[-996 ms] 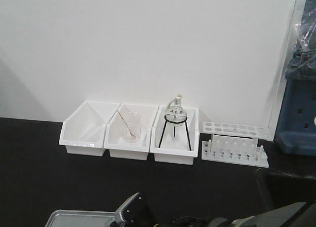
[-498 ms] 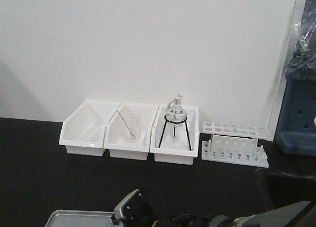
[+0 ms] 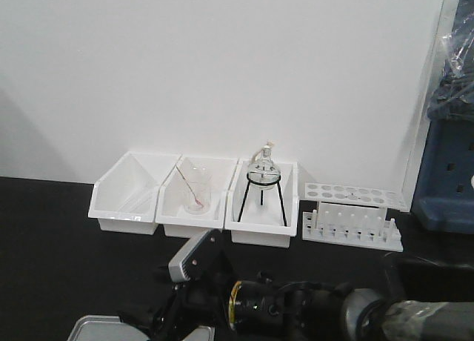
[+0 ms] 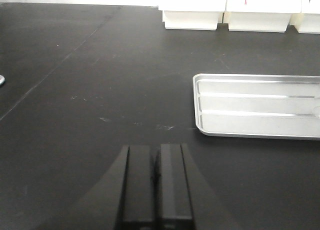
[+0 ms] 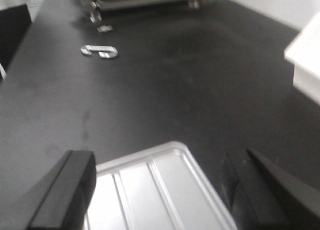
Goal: Move beaker to silver tray on left bench
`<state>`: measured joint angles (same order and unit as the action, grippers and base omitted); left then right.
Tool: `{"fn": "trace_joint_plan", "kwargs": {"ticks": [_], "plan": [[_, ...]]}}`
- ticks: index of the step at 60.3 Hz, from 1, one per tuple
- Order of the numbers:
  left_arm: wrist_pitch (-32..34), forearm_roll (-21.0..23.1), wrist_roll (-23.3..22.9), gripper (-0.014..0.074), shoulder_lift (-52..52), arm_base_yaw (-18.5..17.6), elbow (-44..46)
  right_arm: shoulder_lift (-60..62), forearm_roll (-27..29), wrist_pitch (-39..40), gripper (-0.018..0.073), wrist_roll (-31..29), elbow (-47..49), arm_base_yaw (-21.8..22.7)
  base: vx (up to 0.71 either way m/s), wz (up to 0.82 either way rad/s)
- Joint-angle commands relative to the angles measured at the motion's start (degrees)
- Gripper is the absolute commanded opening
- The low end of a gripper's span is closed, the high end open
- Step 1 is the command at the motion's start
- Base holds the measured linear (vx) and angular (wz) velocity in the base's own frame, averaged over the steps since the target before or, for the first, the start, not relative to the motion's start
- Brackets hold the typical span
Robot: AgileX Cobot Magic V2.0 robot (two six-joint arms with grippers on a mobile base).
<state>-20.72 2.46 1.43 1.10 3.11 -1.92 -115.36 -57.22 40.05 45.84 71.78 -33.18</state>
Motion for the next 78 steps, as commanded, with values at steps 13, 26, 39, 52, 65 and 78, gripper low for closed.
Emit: {"fn": "trace_joint_plan", "kwargs": {"ticks": [13,26,39,52,65,78], "plan": [[4.5,0.4,0.0,0.0001,0.5,0.0,-1.1,20.9,-18.6,-1.0,0.0330,18.6,-1.5,0.3,0.00,0.00],[4.5,0.4,0.0,0.0001,0.5,0.0,-1.1,28.0,-25.2,0.2,0.0182,23.1,-2.6,0.3,0.00,0.00],[4.5,0.4,0.0,0.0001,0.5,0.0,-1.1,29.7,-25.0,0.2,0.0105,23.1,-2.6,0.3,0.00,0.00],[4.5,0.4,0.0,0.0001,0.5,0.0,-1.1,29.4,-24.9,0.4,0.0093,23.1,-2.6,0.3,0.00,0.00],[4.5,0.4,0.0,0.0001,0.5,0.0,-1.1,30.5,-17.2,-3.1,0.0093,23.1,-2.6,0.3,0.00,0.00],[4.5,0.4,0.0,0.0001,0.5,0.0,-1.1,43.2,18.7,-21.6,0.0080,10.1,-11.9,0.2,0.00,0.00]]}}
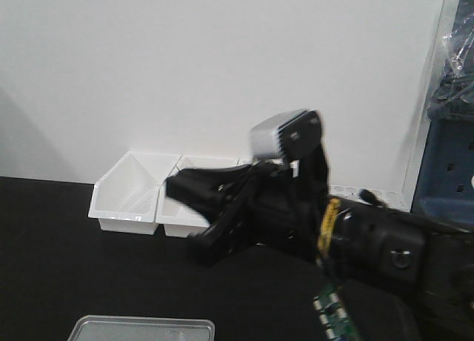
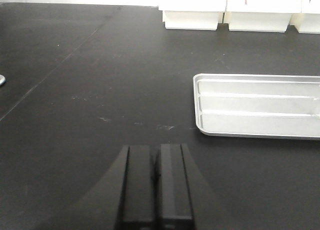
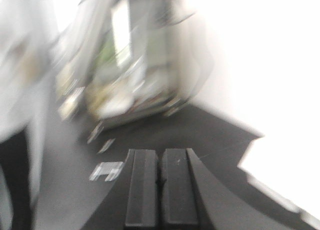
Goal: Move beaker to silver tray on left bench
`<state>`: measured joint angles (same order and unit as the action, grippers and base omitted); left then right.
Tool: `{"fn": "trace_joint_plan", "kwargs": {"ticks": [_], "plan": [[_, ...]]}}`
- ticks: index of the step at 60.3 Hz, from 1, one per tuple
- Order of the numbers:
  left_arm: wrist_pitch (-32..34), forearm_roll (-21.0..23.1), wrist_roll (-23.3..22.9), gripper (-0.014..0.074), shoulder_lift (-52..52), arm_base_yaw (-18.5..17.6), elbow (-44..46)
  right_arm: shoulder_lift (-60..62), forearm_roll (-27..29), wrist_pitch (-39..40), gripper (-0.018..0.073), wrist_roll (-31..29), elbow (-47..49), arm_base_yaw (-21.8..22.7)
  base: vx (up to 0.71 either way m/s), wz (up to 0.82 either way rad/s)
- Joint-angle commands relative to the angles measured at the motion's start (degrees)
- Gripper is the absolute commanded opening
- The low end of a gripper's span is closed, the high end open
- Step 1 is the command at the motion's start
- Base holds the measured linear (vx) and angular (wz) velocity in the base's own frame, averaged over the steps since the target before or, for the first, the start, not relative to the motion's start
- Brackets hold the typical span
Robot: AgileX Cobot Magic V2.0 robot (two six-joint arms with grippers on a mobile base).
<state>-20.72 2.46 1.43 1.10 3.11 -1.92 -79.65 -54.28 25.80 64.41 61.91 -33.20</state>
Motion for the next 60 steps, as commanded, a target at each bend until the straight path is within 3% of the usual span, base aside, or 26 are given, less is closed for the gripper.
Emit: {"fn": "trace_joint_plan", "kwargs": {"ticks": [1,6,9,12,16,27,36,41,50,60], "plan": [[4.5,0.4,0.0,0.0001,0.5,0.0,-1.1,8.7,19.7,-9.2,0.0076,-10.6,-3.0,0.2,0.00,0.00],[4.5,0.4,0.0,0.0001,0.5,0.0,-1.1,17.1,34.4,-19.9,0.0036,-26.9,-8.3,0.2,0.00,0.00],[4.5,0.4,0.0,0.0001,0.5,0.0,-1.1,22.0,40.1,-25.1,0.0000,-37.8,-11.2,0.2,0.00,0.00],[4.5,0.4,0.0,0.0001,0.5,0.0,-1.1,26.7,43.4,-27.3,-0.0017,-49.0,-14.8,0.5,0.00,0.00],[4.5,0.4,0.0,0.0001,0.5,0.0,-1.1,33.8,46.5,-26.1,-0.0017,-57.4,-19.9,3.4,0.00,0.00],[4.5,0.4,0.0,0.0001,0.5,0.0,-1.1,55.5,50.3,-18.2,-0.0017,-58.8,-36.3,19.1,0.00,0.00],[4.5,0.4,0.0,0.0001,0.5,0.0,-1.1,74.6,50.1,-23.8,-0.0016,-59.8,-50.1,29.0,0.00,0.00],[4.5,0.4,0.0,0.0001,0.5,0.0,-1.1,81.7,49.6,-28.3,-0.0016,-59.8,-55.9,30.5,0.00,0.00],[4.5,0.4,0.0,0.0001,0.3,0.0,-1.1,79.5,49.3,-27.0,-0.0015,-59.8,-63.1,30.5,0.00,0.00],[4.5,0.4,0.0,0.0001,0.3,0.0,-1.1,79.6,49.6,-30.1,-0.0015,-59.8,-64.0,30.5,0.00,0.00]]}}
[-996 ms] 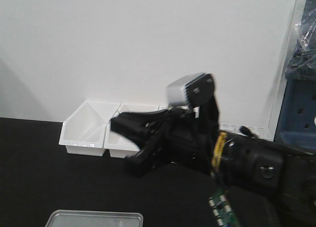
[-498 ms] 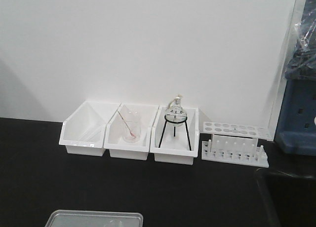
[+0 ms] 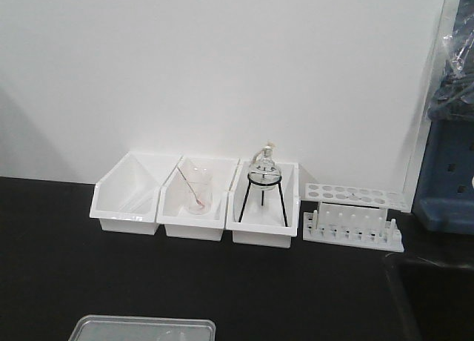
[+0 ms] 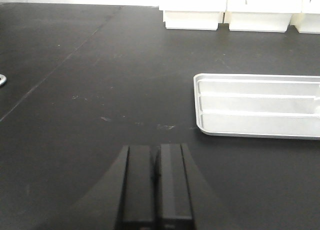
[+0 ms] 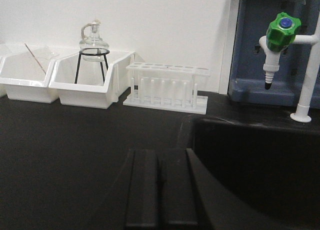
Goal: Move beaker to silver tray on left bench
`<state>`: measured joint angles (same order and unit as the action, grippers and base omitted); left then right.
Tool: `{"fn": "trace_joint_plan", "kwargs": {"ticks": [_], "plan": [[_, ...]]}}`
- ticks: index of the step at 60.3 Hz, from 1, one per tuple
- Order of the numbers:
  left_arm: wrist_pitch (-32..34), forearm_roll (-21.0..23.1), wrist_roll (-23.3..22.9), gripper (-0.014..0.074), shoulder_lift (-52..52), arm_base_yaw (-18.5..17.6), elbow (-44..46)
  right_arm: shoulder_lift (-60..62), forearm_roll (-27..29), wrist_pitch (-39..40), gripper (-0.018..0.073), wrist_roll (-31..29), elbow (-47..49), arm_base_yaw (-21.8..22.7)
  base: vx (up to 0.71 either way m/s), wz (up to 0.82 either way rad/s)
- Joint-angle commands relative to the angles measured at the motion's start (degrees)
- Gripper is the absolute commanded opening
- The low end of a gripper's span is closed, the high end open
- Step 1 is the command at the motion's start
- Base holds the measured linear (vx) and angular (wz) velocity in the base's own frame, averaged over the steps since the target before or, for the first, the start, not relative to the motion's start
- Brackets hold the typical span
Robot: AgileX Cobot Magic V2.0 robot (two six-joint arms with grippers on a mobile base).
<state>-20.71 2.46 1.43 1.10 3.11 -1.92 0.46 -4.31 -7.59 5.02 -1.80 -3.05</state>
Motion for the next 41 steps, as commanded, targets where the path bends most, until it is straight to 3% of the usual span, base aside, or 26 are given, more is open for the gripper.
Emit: {"fn": "trace_joint_plan", "kwargs": {"ticks": [1,41], "plan": [[4.5,0.4,0.0,0.0001,0.3,0.0,-1.1,-0.5,-0.4,3.1,-0.0015,-0.4,-0.3,0.3,0.00,0.00],[4.5,0.4,0.0,0.0001,0.3,0.0,-1.1,-0.5,-0.4,2.6,-0.0014,-0.4,-0.3,0.3,0.00,0.00]]}}
